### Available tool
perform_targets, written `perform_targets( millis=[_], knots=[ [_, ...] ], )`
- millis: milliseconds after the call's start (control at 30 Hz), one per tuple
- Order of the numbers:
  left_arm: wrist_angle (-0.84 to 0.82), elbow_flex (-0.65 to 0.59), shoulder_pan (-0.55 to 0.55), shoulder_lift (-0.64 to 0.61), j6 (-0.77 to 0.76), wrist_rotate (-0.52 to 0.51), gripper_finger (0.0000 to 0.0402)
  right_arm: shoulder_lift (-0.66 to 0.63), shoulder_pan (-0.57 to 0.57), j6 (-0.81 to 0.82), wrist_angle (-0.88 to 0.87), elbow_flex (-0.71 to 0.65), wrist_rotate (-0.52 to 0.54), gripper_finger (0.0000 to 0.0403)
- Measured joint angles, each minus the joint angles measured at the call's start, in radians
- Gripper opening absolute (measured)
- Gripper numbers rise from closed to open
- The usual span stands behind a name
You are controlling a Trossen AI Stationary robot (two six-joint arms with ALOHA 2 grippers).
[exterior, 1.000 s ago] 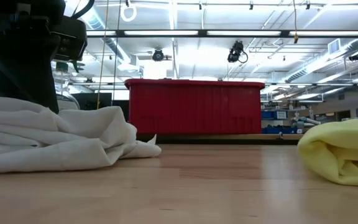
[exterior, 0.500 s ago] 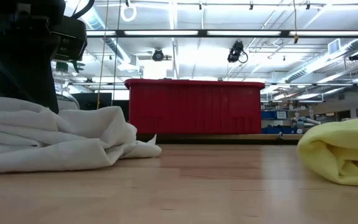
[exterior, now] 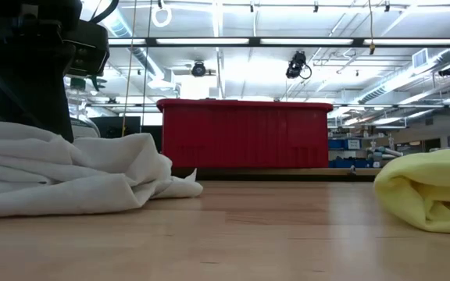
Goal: Fold Laundry from Bin
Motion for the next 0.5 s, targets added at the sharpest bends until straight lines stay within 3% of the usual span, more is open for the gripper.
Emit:
perform_targets(
  millis=[100,300,500],
  knots=[
    [0.001,0.0,0.0,0.0,0.0,0.0,0.0191,-0.129,-0.032,-0.135,-0.031,-0.056,-0.124,0.0013],
    [0.0,0.0,0.0,0.0,0.0,0.0,0.0191,-0.406,-0.043,-0.272,0.045,-0.378,-0.025,0.0018],
    [0.0,0.0,0.0,0.0,0.0,0.0,0.0191,-0.659,-0.067,-0.295,0.367,-0.79,-0.02,0.0019]
  ],
)
